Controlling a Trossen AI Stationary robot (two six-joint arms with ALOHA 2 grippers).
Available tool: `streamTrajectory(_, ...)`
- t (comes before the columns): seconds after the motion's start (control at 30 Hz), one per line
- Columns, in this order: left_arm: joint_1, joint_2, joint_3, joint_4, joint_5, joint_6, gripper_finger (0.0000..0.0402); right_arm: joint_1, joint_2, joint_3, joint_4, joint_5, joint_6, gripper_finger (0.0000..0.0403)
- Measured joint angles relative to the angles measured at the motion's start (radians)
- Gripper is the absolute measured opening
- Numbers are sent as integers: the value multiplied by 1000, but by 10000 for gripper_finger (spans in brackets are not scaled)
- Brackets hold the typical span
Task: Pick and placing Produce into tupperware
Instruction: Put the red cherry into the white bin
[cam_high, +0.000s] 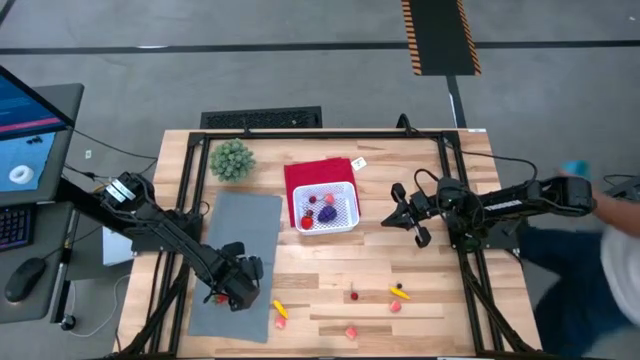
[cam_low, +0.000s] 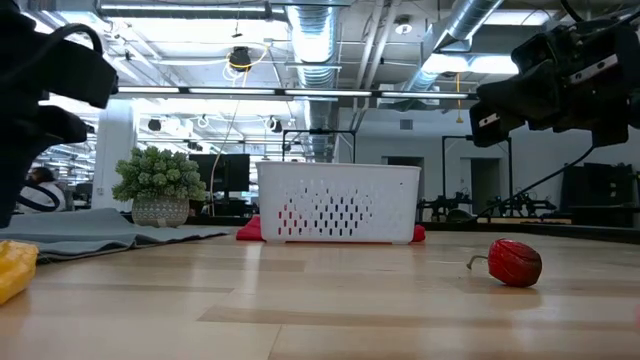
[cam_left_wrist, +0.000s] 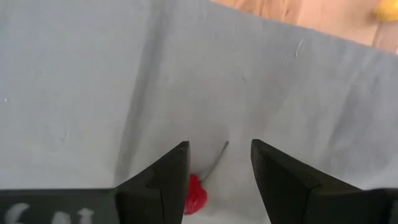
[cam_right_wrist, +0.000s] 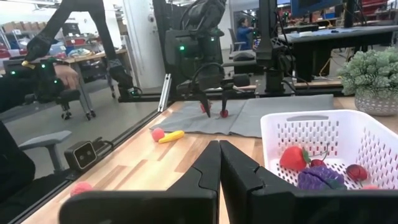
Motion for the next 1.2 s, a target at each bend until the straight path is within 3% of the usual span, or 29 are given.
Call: streamTrajectory(1.2,8,9,7,13,2,8,162,0,0,3,6,1,7,33)
